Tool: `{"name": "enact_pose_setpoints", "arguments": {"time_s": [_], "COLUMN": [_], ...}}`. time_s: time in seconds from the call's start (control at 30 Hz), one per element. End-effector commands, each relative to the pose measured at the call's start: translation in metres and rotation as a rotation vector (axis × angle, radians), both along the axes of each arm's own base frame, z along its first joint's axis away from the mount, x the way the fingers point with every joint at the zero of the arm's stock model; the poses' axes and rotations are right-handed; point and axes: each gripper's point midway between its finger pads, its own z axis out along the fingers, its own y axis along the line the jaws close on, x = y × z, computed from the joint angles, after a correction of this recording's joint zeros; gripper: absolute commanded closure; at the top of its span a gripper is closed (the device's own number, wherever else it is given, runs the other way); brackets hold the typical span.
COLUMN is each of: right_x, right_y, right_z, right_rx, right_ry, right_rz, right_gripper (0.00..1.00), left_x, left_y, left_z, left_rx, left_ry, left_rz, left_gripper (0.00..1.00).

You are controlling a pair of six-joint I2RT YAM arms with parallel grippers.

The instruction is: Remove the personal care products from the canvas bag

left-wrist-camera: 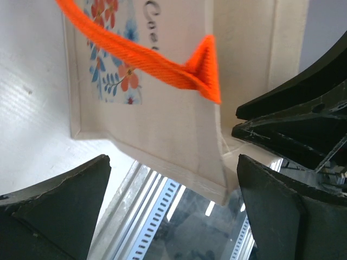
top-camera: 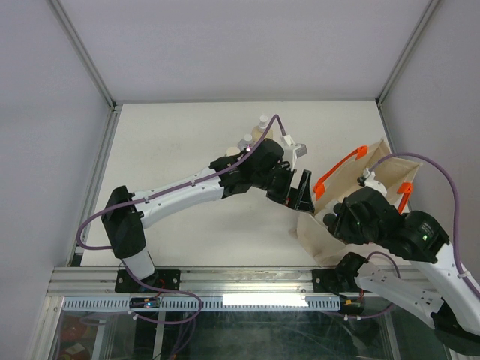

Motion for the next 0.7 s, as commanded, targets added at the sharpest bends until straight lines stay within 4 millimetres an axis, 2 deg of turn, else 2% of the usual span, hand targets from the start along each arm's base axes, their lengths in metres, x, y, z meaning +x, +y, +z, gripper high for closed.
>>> {"name": "enact_pose_setpoints", "arguments": {"time_s": [0.0, 0.07, 0.13, 0.27, 0.33, 0.47, 0.53, 0.67], "right_x": [-0.016, -0.021, -0.022, -0.013, 0.001, 0.023, 0.031, 0.046], "right_y": [0.029, 0.033, 0.035, 0.033, 0.018, -0.018, -0.028, -0.040], "right_z": [-0.012, -0.021, -0.029, -0.030, -0.022, 0.000, 0.009, 0.015], "right_rx": [0.219, 0.266, 0.289, 0.263, 0.197, 0.073, 0.050, -0.005], "right_ry": [0.072, 0.088, 0.096, 0.079, 0.014, -0.099, -0.151, -0.226], "right_rz": [-0.013, -0.024, -0.037, -0.066, -0.145, -0.336, -0.402, -0.472], "right_gripper": [0.66, 0.65, 0.60, 0.48, 0.42, 0.38, 0.37, 0.27], "left_x": [-0.013, -0.018, -0.023, -0.031, -0.037, -0.042, -0.042, -0.041], "left_y": [0.014, 0.020, 0.023, 0.025, 0.022, 0.019, 0.018, 0.015], "left_z": [-0.017, -0.029, -0.037, -0.054, -0.058, -0.062, -0.060, -0.055], "left_rx": [0.037, 0.067, 0.083, 0.126, 0.136, 0.144, 0.142, 0.138], "left_ry": [-0.024, -0.014, -0.017, 0.002, 0.003, 0.002, -0.001, -0.009], "left_rz": [-0.054, -0.065, -0.079, -0.098, -0.111, -0.123, -0.123, -0.127], "left_gripper": [0.01, 0.01, 0.01, 0.01, 0.01, 0.01, 0.01, 0.01]}}
